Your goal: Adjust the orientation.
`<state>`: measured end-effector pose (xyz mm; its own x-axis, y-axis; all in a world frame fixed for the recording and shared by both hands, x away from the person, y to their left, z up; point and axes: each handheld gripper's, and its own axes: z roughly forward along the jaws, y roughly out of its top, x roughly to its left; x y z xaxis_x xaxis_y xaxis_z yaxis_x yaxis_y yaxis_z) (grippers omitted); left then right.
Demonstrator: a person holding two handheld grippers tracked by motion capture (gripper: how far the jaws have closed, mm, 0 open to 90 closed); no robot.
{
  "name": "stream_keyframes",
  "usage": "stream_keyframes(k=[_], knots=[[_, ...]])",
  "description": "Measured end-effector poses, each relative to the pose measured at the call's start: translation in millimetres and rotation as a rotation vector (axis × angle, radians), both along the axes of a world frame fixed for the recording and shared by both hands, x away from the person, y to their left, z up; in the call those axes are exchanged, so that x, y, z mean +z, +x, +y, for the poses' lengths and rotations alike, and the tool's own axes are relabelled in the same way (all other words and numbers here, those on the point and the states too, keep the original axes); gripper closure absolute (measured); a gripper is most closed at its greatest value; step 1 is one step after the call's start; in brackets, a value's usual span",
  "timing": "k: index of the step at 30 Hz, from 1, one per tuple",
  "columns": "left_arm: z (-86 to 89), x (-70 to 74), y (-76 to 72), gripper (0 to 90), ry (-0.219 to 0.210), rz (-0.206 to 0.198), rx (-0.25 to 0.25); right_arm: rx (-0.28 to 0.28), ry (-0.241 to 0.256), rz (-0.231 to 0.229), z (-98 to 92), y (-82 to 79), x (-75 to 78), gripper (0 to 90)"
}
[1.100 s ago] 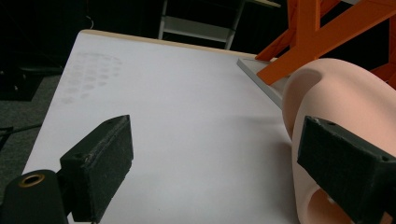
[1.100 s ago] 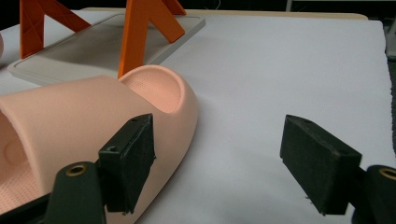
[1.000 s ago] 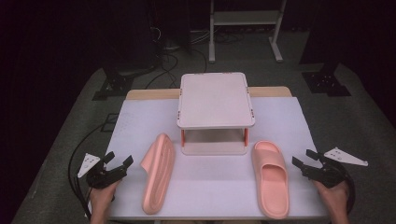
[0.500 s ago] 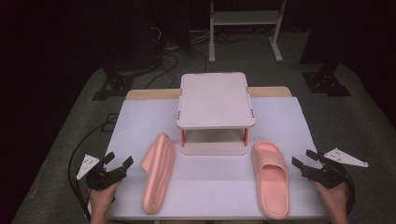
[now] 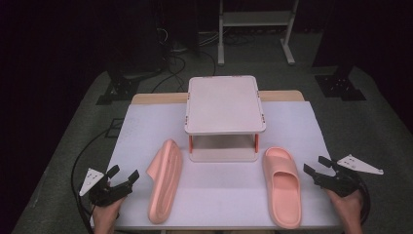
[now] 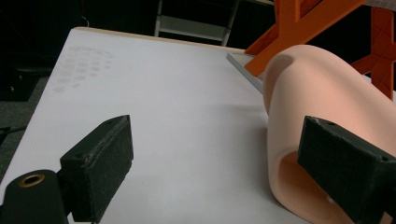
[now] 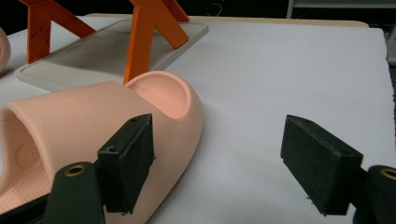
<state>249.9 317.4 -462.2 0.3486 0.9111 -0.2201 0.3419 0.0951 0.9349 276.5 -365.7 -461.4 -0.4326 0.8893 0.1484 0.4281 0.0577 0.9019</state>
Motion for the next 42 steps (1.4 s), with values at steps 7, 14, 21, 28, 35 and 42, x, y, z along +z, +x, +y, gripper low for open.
stream_keyframes(k=[7, 14, 21, 28, 35, 42], knots=[[-5.5, 2.1, -10.7, 10.3, 0.005, -0.008, -0.016, 0.002, 0.005, -0.003, 0.9, 0.4, 0.7, 24.7], [-9.1, -2.2, -9.3, 10.3, 0.026, 0.008, -0.038, -0.001, 0.009, -0.010, 0.4, -0.8, 1.5, 24.5], [-14.0, -4.4, -6.2, 10.3, 0.071, 0.031, -0.066, -0.003, 0.009, -0.011, 0.7, -1.6, 1.6, 24.2], [-21.7, -5.6, -2.7, 10.7, 0.119, 0.050, -0.098, 0.002, 0.012, -0.015, 1.6, -1.9, 1.5, 24.0], [-22.2, -9.6, 6.1, 20.8, 0.116, 0.110, -0.134, 0.013, 0.010, -0.014, 3.7, -1.9, 2.1, 23.9], [-32.5, -9.7, 12.8, 22.4, 0.167, 0.131, -0.138, 0.024, 0.005, -0.010, 5.0, -1.9, 1.7, 23.9]])
